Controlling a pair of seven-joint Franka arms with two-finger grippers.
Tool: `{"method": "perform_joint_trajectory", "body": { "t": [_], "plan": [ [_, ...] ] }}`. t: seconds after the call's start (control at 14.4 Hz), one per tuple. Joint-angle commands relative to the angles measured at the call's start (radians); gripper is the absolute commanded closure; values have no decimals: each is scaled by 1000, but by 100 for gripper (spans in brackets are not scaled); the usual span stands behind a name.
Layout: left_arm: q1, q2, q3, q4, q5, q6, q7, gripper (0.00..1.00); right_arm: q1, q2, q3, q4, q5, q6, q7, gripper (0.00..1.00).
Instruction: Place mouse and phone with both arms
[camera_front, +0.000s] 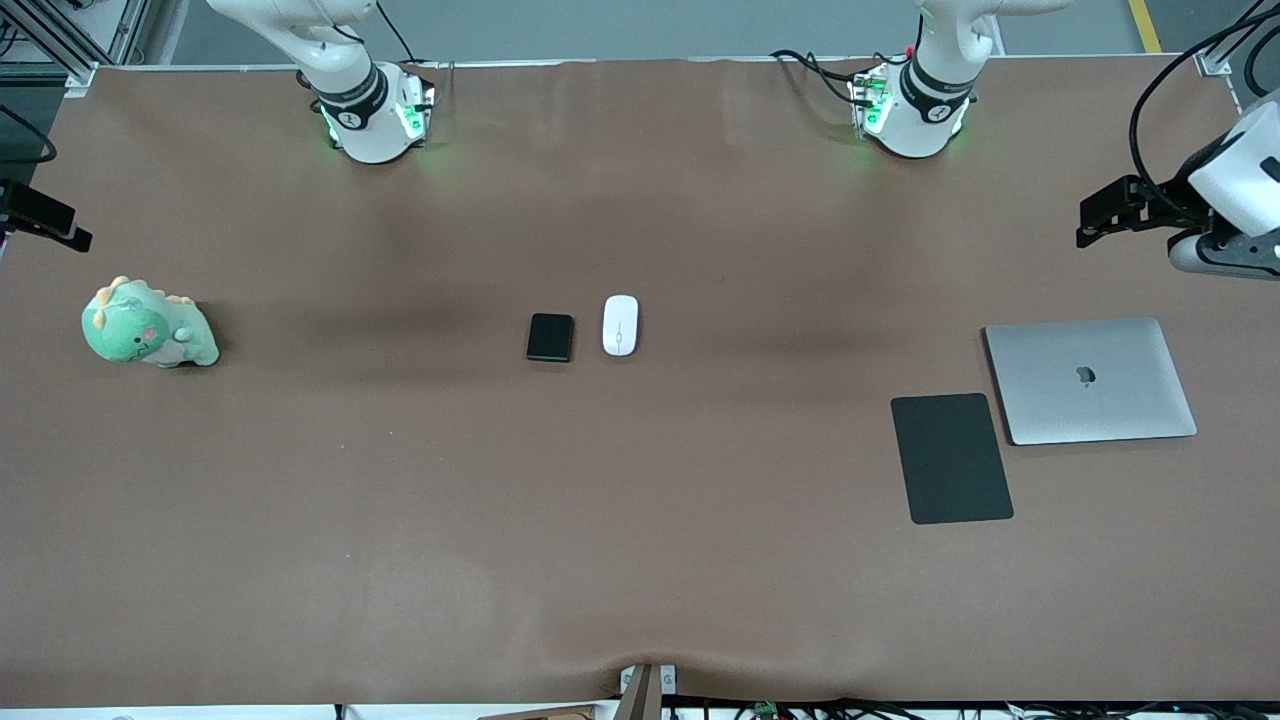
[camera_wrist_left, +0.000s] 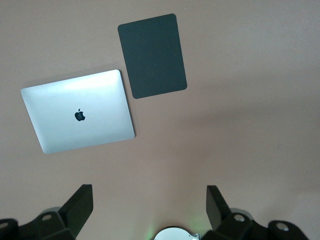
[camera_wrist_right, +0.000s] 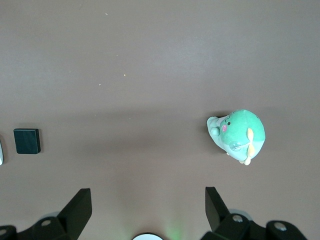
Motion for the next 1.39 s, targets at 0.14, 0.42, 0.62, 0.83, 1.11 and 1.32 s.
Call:
{"method": "perform_joint_trajectory", "body": {
  "t": [0.14,0.42,0.62,0.83,1.11,1.32],
  "plan": [
    [-4,61,-44,64,14,-4,5,0,-22,-1,10,-7,1,-5,13,0],
    [-32,110,-65,77,1,22,-9,0,-18,5,11,-7,10,-18,13,0],
    [-82,144,-73,78,1,83,-87,0,-12,21,13,-10,12,-19,13,0],
    [-124,174,-73,79,2,152,-125,0,-21,28,13,-14,13,-21,10,0],
    [-151,193,-82,78,1,177,-155,0,-15,30,13,-16,17,-44,13,0],
    [-185,207,-87,79,-1,183,-173,0,-24,34,13,-14,26,-39,12,0]
  ]
}}
